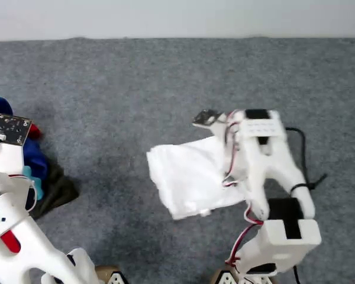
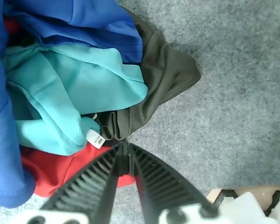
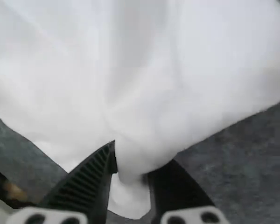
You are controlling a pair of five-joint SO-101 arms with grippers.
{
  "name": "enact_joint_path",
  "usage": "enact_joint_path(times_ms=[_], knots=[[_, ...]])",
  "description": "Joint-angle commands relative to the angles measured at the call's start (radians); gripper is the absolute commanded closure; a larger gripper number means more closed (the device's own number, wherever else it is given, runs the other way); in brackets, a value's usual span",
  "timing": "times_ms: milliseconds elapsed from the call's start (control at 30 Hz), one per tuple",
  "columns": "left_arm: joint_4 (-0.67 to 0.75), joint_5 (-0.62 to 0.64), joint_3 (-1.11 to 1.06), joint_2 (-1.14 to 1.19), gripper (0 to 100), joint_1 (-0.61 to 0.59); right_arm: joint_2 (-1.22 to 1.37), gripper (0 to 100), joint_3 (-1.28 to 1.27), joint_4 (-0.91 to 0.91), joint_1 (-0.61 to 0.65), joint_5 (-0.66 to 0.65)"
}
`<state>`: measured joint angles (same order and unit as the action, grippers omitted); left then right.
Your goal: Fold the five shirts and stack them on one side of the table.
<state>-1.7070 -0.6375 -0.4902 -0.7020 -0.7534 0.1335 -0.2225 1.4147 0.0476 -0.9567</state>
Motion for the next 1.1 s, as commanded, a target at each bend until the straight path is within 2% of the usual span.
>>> enact_joint_path(times_ms=[0, 100, 200, 300, 367, 467, 600, 767, 967, 1067], knots=[[0.014, 0.000, 0.008, -0.023, 98, 0.005, -0.015, 98.8, 0.198, 0.001, -0.085, -0.270], [0.015, 0.000, 0.007, -0.023, 98, 0.005, 0.068, 98.8, 0.350, 0.001, -0.085, -0.396], [0.017, 0.000, 0.007, -0.023, 98, 0.005, 0.166, 98.8, 0.491, 0.007, -0.054, -0.430], [0.017, 0.000, 0.007, -0.023, 98, 0.005, 0.248, 98.9, 0.569, 0.012, -0.015, -0.420], [0.017, 0.000, 0.007, -0.023, 98, 0.005, 0.272, 98.3, 0.594, 0.012, 0.002, -0.358], [0.017, 0.000, 0.007, -0.023, 98, 0.005, 0.269, 89.0, 0.618, 0.030, 0.010, -0.262], [0.015, 0.000, 0.007, -0.023, 98, 0.005, 0.249, 73.8, 0.680, 0.099, 0.007, -0.037], [0.018, 0.000, 0.007, -0.023, 98, 0.005, 0.203, 73.4, 0.709, 0.217, 0.010, 0.299], [0.018, 0.000, 0.007, -0.023, 98, 0.005, 0.159, 73.3, 0.709, 0.320, 0.039, 0.833], [0.018, 0.000, 0.007, -0.021, 98, 0.005, 0.137, 73.2, 0.709, 0.354, 0.068, 0.968]])
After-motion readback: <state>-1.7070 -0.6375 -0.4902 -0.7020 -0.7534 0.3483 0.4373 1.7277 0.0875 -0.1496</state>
